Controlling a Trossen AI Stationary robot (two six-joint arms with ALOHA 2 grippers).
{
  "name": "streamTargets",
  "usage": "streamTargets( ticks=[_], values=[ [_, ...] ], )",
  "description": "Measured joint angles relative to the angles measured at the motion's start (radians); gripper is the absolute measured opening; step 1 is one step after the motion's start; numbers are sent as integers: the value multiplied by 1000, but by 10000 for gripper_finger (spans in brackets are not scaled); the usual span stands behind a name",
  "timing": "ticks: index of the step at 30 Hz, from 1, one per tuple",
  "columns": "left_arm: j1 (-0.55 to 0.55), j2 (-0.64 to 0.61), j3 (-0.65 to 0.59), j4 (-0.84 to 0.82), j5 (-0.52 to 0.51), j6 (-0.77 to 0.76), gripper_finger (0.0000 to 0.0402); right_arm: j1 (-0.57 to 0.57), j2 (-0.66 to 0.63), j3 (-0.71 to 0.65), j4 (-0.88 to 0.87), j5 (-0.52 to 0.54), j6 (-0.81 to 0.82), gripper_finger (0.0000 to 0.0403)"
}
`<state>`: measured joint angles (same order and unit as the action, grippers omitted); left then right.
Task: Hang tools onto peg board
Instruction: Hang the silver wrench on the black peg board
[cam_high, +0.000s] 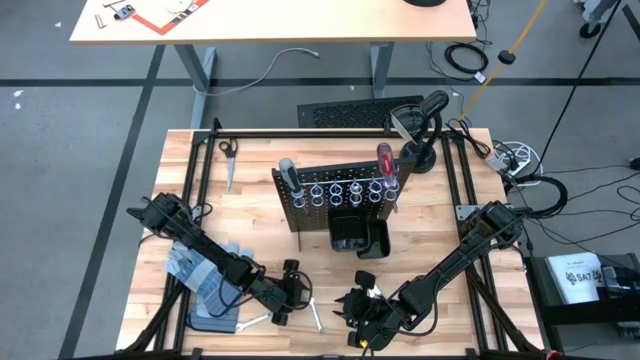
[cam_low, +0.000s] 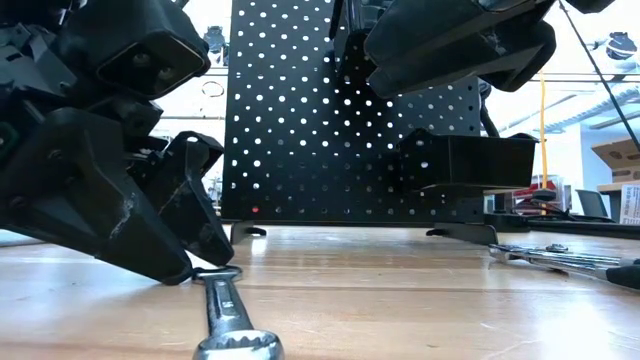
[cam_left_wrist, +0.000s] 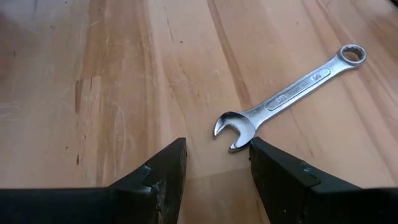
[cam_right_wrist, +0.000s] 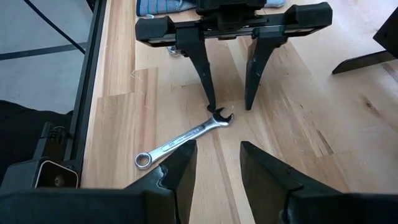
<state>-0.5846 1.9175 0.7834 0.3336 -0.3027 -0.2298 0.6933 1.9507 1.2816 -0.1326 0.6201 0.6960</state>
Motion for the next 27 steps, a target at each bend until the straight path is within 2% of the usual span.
streamTargets(
  ticks=[22, 27],
  values=[
    [3, -59, -5, -25, -55, 85, 182, 0, 0, 0, 2, 5, 0, 118],
    [2, -61, -3, -18, -54, 88, 182, -4, 0, 0, 58, 4, -39, 118]
  ],
)
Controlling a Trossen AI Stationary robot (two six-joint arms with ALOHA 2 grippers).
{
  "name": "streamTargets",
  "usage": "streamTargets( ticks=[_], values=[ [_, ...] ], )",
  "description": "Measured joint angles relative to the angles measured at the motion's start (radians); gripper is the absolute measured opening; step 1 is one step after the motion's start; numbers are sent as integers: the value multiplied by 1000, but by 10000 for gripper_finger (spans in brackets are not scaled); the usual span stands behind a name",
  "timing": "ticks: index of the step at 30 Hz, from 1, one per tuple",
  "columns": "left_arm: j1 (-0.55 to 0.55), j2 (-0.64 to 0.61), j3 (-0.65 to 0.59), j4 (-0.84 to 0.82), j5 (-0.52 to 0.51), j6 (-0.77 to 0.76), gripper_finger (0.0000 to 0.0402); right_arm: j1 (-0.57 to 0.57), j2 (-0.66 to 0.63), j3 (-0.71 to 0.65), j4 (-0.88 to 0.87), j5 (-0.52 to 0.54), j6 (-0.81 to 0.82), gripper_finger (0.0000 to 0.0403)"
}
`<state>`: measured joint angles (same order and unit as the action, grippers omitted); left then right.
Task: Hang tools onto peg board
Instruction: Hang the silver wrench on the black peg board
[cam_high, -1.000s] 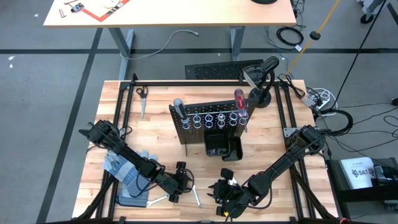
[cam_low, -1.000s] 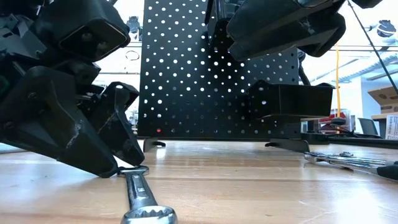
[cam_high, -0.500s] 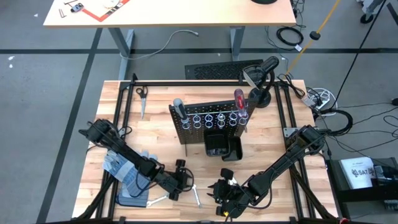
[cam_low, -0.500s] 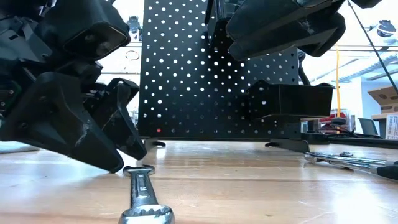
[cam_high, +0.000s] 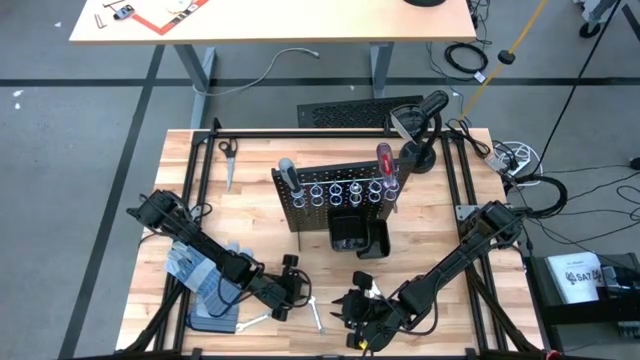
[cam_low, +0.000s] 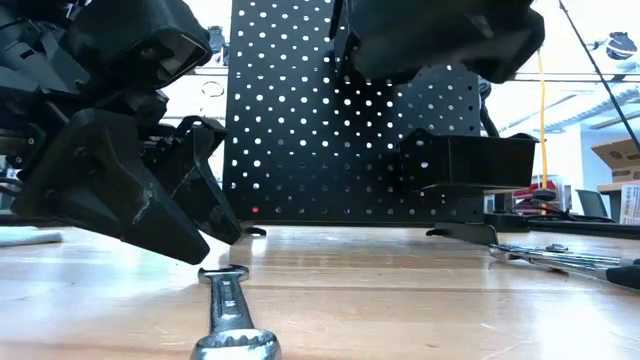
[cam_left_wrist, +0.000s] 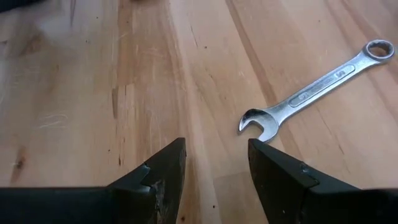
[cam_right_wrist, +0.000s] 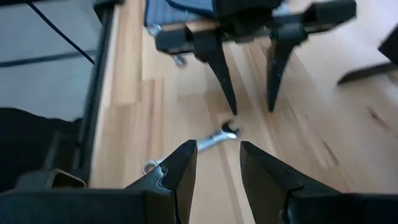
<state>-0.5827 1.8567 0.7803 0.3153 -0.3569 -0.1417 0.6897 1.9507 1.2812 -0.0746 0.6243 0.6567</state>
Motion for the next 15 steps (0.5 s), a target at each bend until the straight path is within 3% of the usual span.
streamTargets(
  ticks=[9, 15],
  values=[
    [-24, -70, 1, 12, 72, 33, 182, -15, 0, 0, 27, -3, -41, 118],
    [-65, -131, 5, 19, 176, 159, 182, -14, 0, 0, 18, -4, -40, 118]
  ],
)
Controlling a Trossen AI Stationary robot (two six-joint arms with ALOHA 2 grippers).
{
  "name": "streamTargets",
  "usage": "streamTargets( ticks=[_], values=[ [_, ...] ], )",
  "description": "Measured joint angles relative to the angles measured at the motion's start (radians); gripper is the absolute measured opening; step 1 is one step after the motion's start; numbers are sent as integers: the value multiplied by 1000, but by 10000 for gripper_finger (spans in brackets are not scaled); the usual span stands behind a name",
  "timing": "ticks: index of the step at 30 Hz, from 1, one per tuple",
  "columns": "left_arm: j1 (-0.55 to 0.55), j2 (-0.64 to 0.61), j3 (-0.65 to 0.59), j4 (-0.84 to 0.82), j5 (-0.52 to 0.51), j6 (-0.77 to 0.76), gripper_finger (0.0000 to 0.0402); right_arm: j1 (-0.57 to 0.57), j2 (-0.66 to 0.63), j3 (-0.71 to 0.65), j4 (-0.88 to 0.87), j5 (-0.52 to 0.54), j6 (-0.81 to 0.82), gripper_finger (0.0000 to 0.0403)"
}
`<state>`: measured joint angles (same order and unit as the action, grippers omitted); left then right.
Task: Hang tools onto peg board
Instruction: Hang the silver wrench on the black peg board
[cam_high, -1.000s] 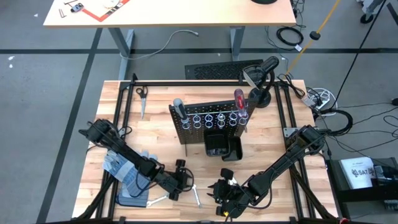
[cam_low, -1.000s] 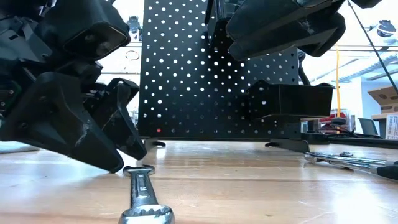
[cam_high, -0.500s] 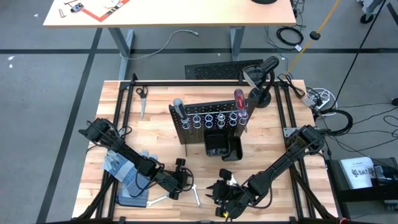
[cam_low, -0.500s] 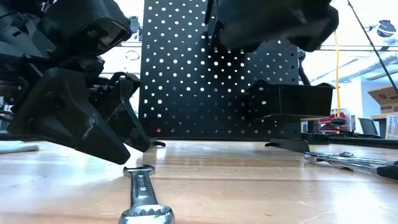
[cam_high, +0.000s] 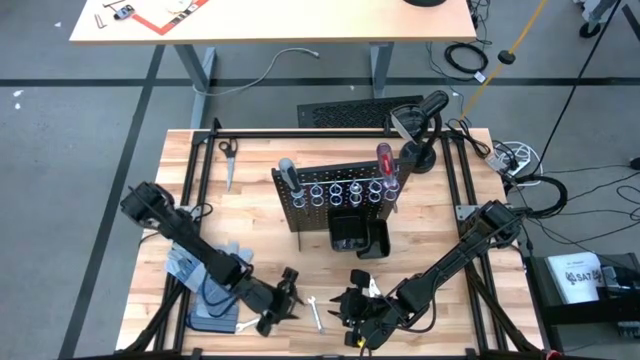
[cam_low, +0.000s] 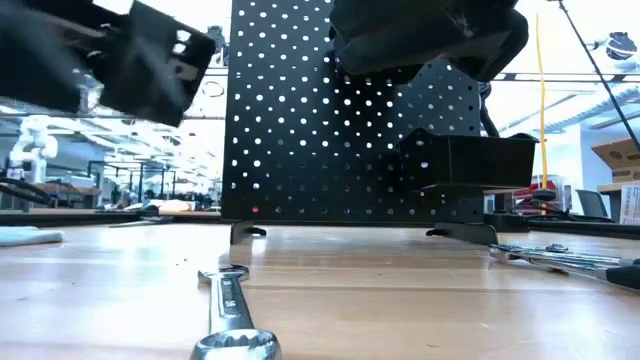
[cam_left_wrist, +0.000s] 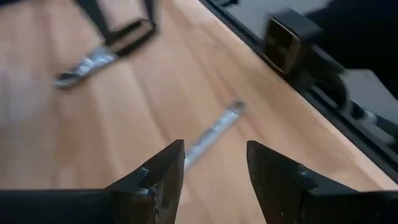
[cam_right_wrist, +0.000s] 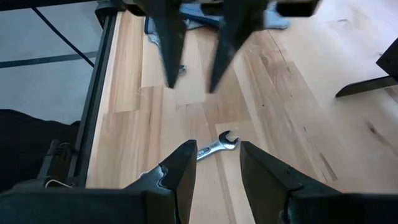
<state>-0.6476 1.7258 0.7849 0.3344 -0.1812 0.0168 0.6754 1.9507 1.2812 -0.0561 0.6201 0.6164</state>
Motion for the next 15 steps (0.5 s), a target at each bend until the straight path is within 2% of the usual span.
streamTargets(
  ticks=[4, 8, 15],
  values=[
    [-3, 55, 0, -1, 49, 16, 182, 0, 0, 0, 0, 0, 6, 118],
    [2, 128, -2, 47, -71, 9, 183, 0, 0, 0, 0, 0, 11, 118],
    [38, 155, 29, 137, -98, -38, 183, -1, 0, 0, -1, 2, 10, 118]
  ],
)
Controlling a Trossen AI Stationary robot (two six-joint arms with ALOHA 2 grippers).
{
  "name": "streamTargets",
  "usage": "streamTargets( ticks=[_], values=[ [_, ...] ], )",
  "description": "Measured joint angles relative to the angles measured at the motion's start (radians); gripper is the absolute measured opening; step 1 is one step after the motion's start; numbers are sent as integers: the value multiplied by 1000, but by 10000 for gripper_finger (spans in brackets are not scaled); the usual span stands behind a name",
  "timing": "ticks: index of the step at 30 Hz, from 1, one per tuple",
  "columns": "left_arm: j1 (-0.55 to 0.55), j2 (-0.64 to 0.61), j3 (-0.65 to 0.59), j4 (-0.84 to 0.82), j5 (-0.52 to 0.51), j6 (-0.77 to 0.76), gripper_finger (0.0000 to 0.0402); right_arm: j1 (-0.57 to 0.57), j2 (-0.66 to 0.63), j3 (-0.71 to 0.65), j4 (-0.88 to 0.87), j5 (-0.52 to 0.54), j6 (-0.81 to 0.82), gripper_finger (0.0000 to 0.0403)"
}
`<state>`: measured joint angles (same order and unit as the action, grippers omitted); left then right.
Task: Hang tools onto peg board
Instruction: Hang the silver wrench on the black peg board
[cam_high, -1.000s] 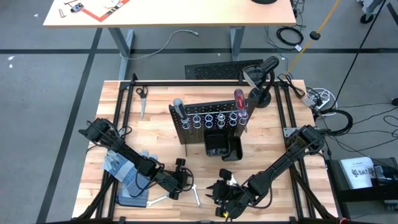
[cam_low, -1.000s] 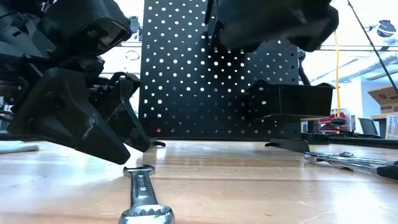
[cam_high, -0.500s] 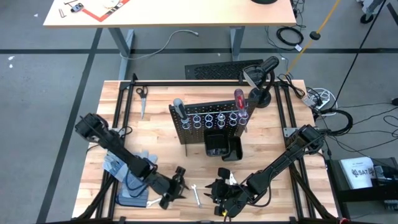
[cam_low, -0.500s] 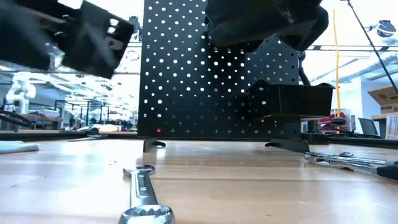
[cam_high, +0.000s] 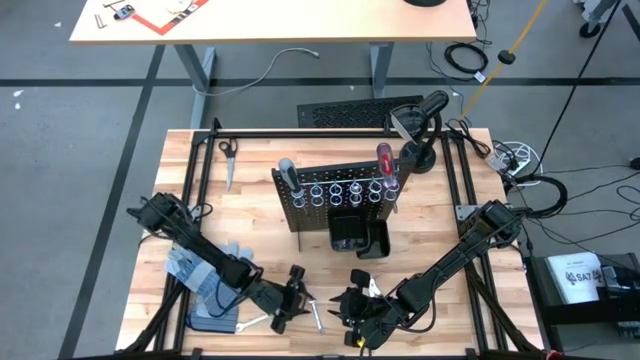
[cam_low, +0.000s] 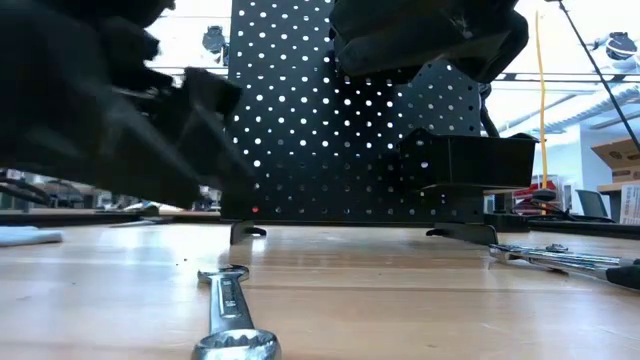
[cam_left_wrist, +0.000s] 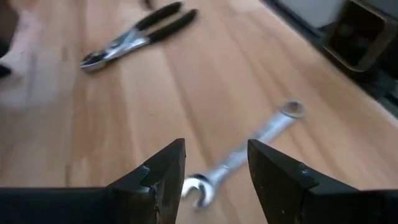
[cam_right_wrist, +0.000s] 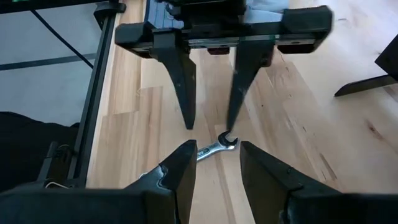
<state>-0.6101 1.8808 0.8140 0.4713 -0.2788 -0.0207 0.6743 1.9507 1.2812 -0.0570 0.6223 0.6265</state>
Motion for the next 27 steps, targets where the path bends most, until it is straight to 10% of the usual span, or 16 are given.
streamTargets(
  ticks=[27],
  values=[
    [64, 51, 7, -143, -197, -157, 183, -1, 0, 0, 1, 1, 5, 118]
  ],
)
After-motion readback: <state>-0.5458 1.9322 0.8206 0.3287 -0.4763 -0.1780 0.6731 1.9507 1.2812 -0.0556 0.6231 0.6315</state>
